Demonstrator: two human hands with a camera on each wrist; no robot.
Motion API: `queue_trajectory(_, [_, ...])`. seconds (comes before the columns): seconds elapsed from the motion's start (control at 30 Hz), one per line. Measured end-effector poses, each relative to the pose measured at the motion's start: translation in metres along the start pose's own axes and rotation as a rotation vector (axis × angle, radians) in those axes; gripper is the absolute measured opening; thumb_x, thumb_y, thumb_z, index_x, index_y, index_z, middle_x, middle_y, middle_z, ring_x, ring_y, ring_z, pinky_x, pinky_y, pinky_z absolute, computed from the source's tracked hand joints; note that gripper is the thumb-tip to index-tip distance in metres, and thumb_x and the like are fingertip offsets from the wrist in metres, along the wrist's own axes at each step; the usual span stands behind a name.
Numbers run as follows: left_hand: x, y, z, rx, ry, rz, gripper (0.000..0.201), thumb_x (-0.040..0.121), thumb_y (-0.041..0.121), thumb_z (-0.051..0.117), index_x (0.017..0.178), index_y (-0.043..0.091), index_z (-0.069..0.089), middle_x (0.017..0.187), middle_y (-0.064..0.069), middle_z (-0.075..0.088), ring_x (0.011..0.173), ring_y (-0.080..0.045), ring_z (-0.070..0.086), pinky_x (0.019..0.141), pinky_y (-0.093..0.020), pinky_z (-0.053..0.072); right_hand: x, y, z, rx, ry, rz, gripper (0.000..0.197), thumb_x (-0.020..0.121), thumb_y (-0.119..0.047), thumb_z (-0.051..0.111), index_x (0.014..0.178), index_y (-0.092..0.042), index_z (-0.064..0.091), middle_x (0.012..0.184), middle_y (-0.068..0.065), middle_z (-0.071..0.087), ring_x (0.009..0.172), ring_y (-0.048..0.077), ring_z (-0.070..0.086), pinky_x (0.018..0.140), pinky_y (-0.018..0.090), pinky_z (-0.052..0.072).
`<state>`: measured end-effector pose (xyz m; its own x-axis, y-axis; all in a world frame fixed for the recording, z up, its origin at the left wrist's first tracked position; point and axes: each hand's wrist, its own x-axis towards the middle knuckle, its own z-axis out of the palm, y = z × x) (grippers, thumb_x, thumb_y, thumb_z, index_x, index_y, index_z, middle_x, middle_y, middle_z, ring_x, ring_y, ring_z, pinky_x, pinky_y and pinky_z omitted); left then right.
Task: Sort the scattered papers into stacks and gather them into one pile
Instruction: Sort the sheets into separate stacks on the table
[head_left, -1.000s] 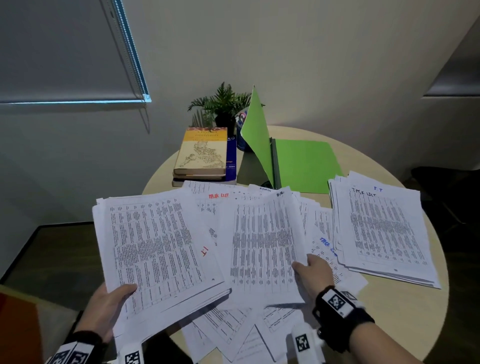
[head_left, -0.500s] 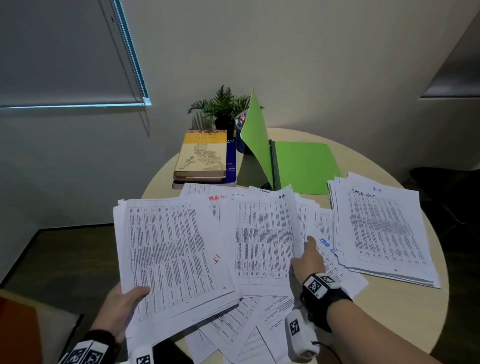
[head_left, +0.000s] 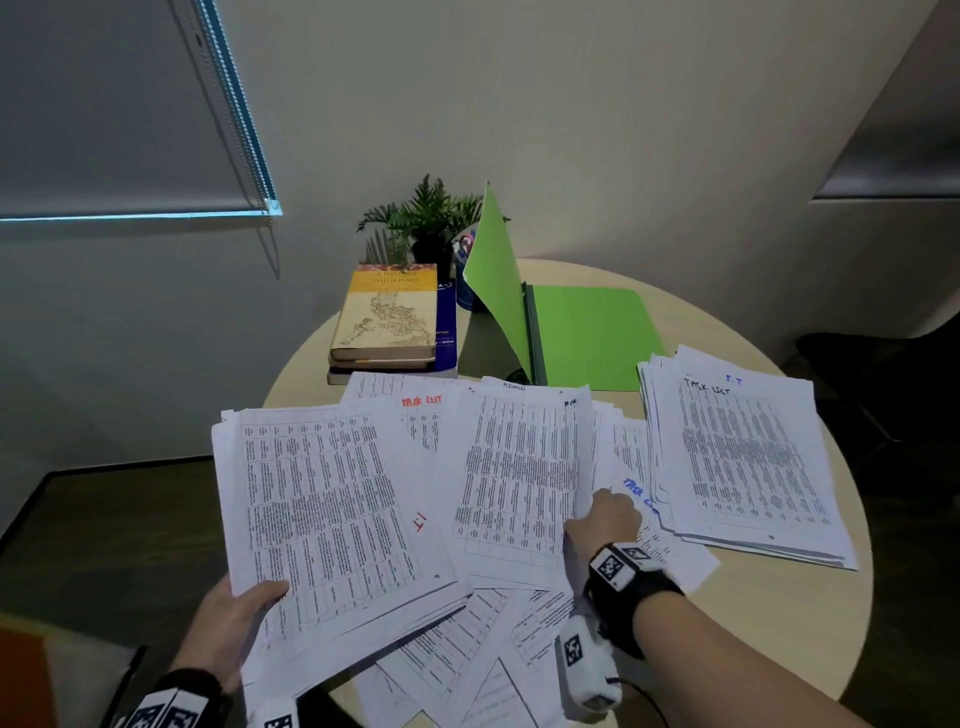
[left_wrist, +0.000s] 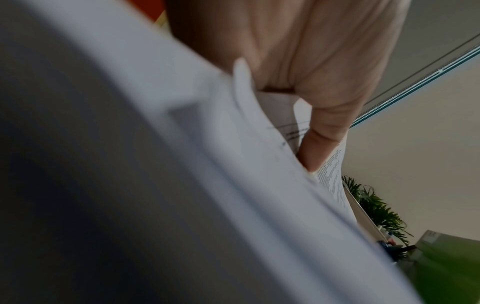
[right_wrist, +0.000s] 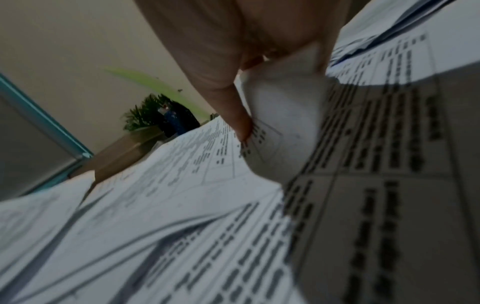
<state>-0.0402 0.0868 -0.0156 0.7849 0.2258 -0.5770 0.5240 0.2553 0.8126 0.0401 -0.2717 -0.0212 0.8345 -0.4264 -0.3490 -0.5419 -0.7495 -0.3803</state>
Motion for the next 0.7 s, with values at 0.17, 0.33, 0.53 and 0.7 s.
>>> queue_trajectory(0.17, [0.003,0.002,0.001,0.003,0.005,-0.015,0.024,0.092,-0.003,0.048,0.110,0.013,0.053,0.104,-0.014,0.064,0.095,-0.031,0.061,0.087,-0.048,0.044,-0.003,-0.002,0.000,0.259,-0.008,0.001,0.041,0.088,0.003,0.050,0.126,-0.004,0.036,0.108,0.020,0.057,0.088,0.029,0.056,0.075,0.036,0.048])
queue_trajectory(0.33, [0.009,-0.002,0.001,-0.007,0.037,-0.017,0.029,0.092,-0.006,0.046,0.120,0.004,0.050,0.116,-0.021,0.061,0.102,-0.038,0.058,0.093,-0.048,0.043,-0.013,0.016,-0.014,0.519,0.049,-0.020,0.054,0.090,-0.004,0.053,0.141,-0.012,0.035,0.125,0.017,0.058,0.093,0.031,0.062,0.074,0.027,0.049])
queue_trajectory(0.53, [0.009,0.000,0.004,-0.014,0.020,0.001,0.032,0.093,-0.007,0.044,0.123,0.005,0.049,0.116,-0.019,0.059,0.102,-0.036,0.057,0.091,-0.044,0.041,-0.009,0.047,-0.044,0.688,0.213,-0.028,0.019,0.090,-0.011,0.055,0.101,0.001,0.067,0.085,0.016,0.067,0.080,0.030,0.062,0.073,0.035,0.048])
queue_trajectory(0.7, [0.006,0.004,0.010,0.012,-0.001,0.035,0.032,0.093,-0.005,0.045,0.122,0.007,0.050,0.114,-0.018,0.060,0.100,-0.032,0.058,0.091,-0.041,0.041,-0.011,0.055,-0.077,0.855,0.255,-0.077,0.010,0.091,-0.010,0.056,0.094,-0.004,0.063,0.083,0.009,0.063,0.079,0.022,0.053,0.075,0.030,0.040])
